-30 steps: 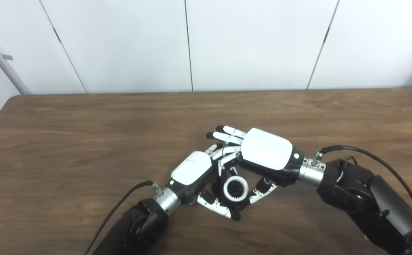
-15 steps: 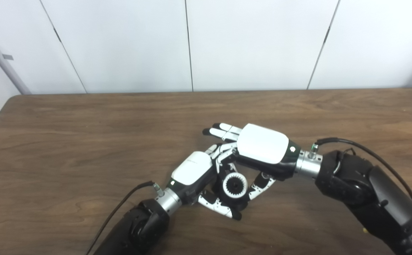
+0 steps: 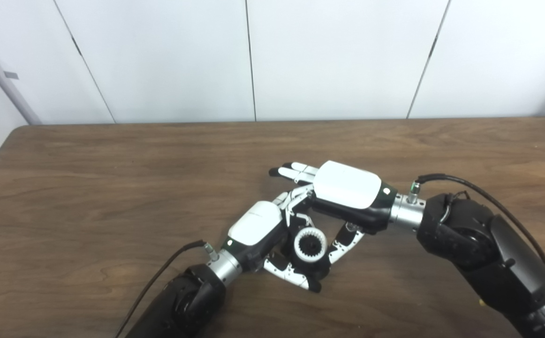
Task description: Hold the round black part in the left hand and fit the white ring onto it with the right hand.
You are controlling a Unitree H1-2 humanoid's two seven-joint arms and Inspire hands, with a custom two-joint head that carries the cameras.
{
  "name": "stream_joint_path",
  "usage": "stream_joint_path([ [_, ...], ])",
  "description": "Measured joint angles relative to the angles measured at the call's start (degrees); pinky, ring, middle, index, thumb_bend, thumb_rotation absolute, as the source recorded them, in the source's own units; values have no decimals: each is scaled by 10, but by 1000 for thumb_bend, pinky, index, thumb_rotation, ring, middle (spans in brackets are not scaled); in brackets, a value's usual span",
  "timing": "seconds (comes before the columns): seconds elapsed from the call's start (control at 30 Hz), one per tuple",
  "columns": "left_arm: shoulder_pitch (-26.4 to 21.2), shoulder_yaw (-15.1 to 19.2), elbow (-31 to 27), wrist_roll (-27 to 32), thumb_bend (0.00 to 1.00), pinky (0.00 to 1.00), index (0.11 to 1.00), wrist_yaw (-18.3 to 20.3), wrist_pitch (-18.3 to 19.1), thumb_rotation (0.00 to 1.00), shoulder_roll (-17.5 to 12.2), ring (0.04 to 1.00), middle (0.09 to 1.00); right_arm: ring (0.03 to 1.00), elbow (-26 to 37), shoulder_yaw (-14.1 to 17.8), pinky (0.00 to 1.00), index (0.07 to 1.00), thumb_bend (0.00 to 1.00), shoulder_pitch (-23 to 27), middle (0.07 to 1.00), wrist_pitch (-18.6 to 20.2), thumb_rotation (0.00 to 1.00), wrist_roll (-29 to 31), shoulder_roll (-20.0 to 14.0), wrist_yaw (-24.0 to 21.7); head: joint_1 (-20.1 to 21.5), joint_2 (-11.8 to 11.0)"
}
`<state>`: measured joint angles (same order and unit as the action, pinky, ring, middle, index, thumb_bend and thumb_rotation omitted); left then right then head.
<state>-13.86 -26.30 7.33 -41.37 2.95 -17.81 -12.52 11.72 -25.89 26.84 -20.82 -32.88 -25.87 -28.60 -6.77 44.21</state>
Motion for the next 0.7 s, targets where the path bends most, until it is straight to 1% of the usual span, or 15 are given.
stream_joint_path([
  [0.17,0,-3,0,0,522,1000,479,0,1,56,0,946,765,1000,0,3,1000,481,525,-1,783,5,138,9,0,-9,1,0],
  [0.33,2,-5,-15,-4,522,1000,479,11,16,54,0,944,759,1000,0,4,1000,482,525,-2,788,10,140,15,0,-12,2,2],
  [0.43,3,-4,-17,-4,522,1000,479,14,17,55,0,938,750,1000,0,4,1000,482,525,-2,793,14,140,21,-1,-15,2,4],
  [0.53,4,-4,-17,-4,521,1000,480,13,17,52,0,938,745,1000,0,4,1000,482,525,-3,779,21,140,26,-2,-20,0,4],
  [0.7,4,-4,-18,-1,521,1000,480,16,17,53,0,935,737,1000,0,7,1000,482,525,-9,782,21,138,31,-3,-19,1,4],
])
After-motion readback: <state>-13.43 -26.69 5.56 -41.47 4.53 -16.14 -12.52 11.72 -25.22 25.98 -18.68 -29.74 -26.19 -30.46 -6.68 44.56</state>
